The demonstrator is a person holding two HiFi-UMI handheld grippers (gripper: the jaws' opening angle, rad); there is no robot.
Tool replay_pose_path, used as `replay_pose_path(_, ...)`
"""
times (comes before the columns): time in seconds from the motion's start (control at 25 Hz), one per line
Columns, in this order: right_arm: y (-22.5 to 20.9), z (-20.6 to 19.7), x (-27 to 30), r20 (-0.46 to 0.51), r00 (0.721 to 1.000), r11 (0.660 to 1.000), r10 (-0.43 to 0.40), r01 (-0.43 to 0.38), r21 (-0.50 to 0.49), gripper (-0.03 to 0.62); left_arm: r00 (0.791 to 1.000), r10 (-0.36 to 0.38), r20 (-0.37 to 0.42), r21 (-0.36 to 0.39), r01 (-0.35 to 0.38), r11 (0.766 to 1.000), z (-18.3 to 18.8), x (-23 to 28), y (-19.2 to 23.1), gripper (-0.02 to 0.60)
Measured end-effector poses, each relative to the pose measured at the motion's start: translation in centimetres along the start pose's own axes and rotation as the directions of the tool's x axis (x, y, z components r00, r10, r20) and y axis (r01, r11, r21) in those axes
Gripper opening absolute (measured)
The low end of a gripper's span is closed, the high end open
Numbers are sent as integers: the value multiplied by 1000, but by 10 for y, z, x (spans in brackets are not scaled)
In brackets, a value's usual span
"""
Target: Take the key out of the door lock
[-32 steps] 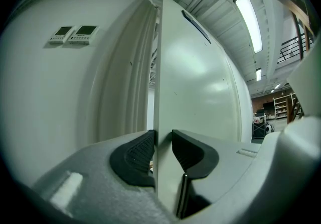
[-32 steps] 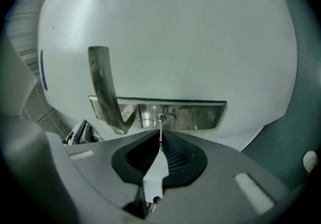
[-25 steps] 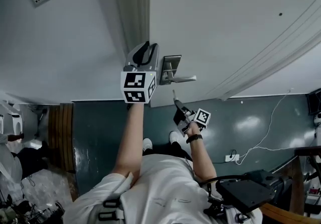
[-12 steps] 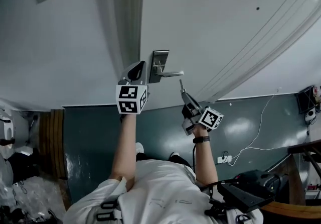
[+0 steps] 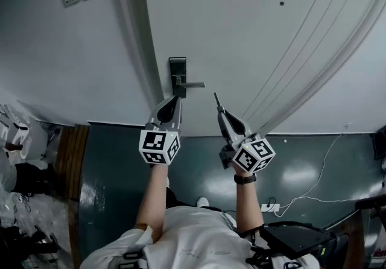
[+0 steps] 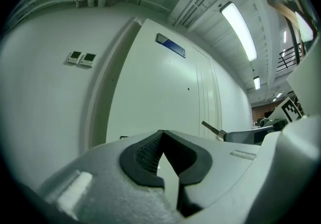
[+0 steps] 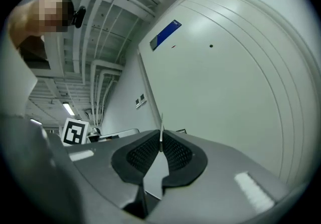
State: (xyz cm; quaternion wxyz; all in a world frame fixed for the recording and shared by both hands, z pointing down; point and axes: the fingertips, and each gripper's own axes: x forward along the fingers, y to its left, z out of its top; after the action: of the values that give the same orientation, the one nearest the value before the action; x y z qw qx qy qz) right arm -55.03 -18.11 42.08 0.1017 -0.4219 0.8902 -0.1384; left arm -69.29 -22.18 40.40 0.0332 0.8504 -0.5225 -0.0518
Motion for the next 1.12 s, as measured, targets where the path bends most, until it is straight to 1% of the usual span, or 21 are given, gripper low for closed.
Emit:
replay_pose_path(0.04,1,3,-4,1,1000,1000,0,0,-12,29,1000,6,3,9,-6,1000,0,-4,-10,0)
replay_pose_path(0.08,3,4,-6,8,1000,1000,12,-12,-2,29,1000,13,3,23,-13,1000,1,-7,-17,0)
replay_pose_path(0.16,9,5,-11,33,999,998,40,-42,49,29,1000,25,2,56,-25,998,4,-12,-27,0)
replay_pose_path(0.2,12,5,-14,40,999,998,36,-38,53,29,1000,27,4,70,-28,997,7,-14,-31,0)
replay_pose_path(0.28,17,9,-19,39,999,1000,-1,0,5,29,999,28,21,87,-30,996,15,-15,-36,0)
replay_pose_path(0.36,18,20,-17,49,997,997,-55,58,-55,29,999,22,46,100,-27,995,27,-14,-37,0)
replay_pose_path(0.48,23,39,-8,66,989,975,-132,142,-171,29,996,24,82,115,-33,993,44,-17,-34,0)
replay_pose_path(0.56,36,46,-1,75,986,960,-150,164,-228,29,994,37,99,102,-47,994,52,-27,-26,0)
replay_pose_path(0.64,52,48,7,80,987,955,-142,158,-251,29,994,45,101,86,-54,995,55,-35,-15,0)
replay_pose_path(0.76,68,43,15,79,989,957,-125,141,-253,29,994,41,98,86,-50,995,56,-43,-6,0)
replay_pose_path(0.88,74,36,21,68,990,959,-126,139,-249,29,996,26,89,83,-33,996,54,-50,-1,0)
replay_pose_path(1.12,88,15,23,29,992,963,-125,128,-235,29,997,23,68,29,-25,999,41,-65,10,0)
